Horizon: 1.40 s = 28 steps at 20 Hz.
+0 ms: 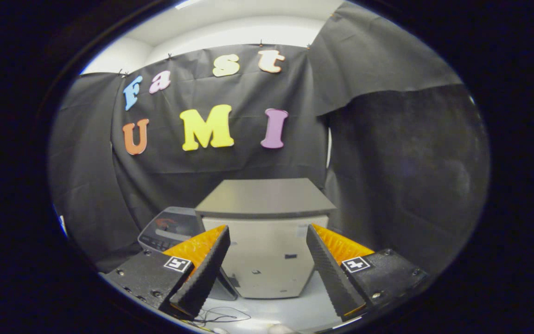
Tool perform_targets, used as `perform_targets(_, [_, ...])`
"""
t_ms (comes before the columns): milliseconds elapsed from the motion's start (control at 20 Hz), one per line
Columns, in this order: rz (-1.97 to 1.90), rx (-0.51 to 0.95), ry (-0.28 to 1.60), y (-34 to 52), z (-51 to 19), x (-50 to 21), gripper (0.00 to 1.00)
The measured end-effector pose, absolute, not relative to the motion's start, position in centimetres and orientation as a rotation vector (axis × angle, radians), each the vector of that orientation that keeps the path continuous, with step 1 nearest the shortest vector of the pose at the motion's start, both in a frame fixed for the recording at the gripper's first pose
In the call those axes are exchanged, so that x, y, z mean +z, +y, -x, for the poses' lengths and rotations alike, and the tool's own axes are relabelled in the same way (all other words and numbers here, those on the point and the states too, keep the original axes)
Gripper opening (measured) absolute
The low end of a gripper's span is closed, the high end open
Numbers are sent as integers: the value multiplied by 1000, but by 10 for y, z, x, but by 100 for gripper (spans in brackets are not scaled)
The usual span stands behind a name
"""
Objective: Put the clothes into the washing machine and then close the washing machine lid.
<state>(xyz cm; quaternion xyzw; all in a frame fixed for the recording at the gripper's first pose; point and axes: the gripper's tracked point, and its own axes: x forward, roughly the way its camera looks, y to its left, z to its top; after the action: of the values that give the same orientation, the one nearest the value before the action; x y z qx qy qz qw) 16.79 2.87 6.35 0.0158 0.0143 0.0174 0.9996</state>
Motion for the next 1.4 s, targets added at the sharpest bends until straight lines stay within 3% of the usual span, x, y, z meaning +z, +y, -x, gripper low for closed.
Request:
perform_targets(500, [-27,31,62,-25,-114,17,100])
perform_targets(1400, [44,30,4,-27,-89,27,100])
